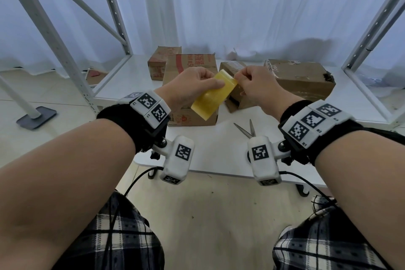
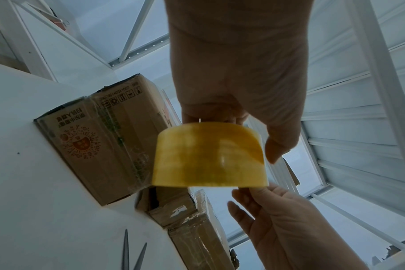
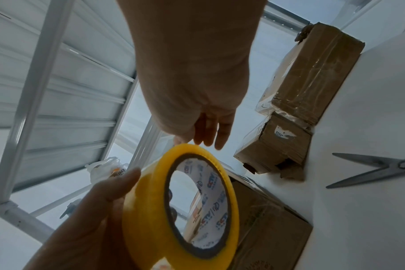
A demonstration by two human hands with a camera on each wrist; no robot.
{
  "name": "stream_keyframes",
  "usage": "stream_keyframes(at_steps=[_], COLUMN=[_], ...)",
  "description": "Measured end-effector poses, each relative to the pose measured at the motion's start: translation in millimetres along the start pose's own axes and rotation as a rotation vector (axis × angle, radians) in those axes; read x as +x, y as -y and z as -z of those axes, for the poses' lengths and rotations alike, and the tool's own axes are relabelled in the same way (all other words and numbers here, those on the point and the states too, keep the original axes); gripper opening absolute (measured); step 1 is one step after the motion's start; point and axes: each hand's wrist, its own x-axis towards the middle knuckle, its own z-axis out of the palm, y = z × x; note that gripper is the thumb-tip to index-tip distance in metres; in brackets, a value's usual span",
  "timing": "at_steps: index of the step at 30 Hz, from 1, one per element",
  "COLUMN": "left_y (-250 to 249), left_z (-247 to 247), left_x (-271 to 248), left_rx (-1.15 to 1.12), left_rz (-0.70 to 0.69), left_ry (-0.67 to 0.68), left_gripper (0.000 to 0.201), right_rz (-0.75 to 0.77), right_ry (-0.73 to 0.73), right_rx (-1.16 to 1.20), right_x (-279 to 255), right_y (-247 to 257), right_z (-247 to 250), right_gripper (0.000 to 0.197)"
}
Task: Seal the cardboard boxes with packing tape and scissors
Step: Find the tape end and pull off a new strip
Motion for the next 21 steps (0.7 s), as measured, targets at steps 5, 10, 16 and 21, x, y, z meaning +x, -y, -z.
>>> stream_keyframes(at_steps=[5,10,16,21], left_y=[-4.6,-3.7,5.9,5.3], left_z=[-2.7,-2.5,3.6,1.3], left_x=[0.2,4.4,4.5,4.2], left_rx=[0.084,0.209,0.208,0.202], left_rz=[-0.064,-0.089,-0.049,-0.048], left_ry=[-0.010,-0.075,-0.073,-0.070], left_gripper=[0.021,0.027,0.032,0.030], right_rz=[-0.067,-0.076,-0.069,-0.051], right_ry=[0.027,0.083,0.031,-0.006], right_rx=[-0.116,-0.029,0.209,0.329], right_x=[-1.8,-5.6,-4.4,1.9], right_y=[6.8,14.3,14.0,8.6], right_z=[1.6,2.2,-4.9,-6.1], right_gripper=[0.035,0.030,0.028,0.032])
